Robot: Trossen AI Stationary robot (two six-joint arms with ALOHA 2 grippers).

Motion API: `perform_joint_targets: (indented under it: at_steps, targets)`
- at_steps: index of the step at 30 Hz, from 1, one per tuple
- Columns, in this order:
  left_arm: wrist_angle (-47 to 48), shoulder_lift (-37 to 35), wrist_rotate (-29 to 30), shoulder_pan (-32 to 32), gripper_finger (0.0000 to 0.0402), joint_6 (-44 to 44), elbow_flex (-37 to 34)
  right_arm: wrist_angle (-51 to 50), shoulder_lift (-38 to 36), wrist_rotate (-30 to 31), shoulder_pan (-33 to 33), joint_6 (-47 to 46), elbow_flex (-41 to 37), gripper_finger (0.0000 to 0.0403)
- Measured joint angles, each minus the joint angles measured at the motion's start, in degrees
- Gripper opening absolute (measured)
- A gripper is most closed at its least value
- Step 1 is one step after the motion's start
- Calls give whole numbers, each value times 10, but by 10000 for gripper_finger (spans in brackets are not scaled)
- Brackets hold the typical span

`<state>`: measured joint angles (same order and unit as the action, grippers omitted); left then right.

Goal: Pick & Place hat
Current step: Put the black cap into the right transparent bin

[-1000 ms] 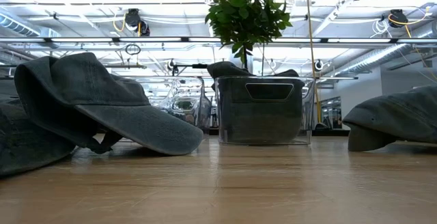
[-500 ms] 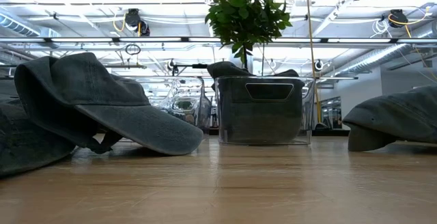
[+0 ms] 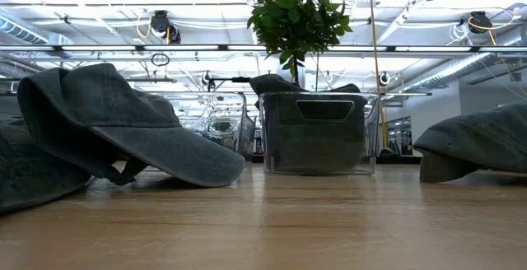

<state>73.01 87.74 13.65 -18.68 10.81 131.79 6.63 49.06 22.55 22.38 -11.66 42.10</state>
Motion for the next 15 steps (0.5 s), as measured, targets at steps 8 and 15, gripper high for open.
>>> perform_joint_targets:
  at_steps: [8,15]
  targets:
    - [0,0,0,0,239,-1,0,29,-77,2,7,19,-133,160]
    - [0,0,1,0,239,2,0,30,-151,45,6,21,-210,160]
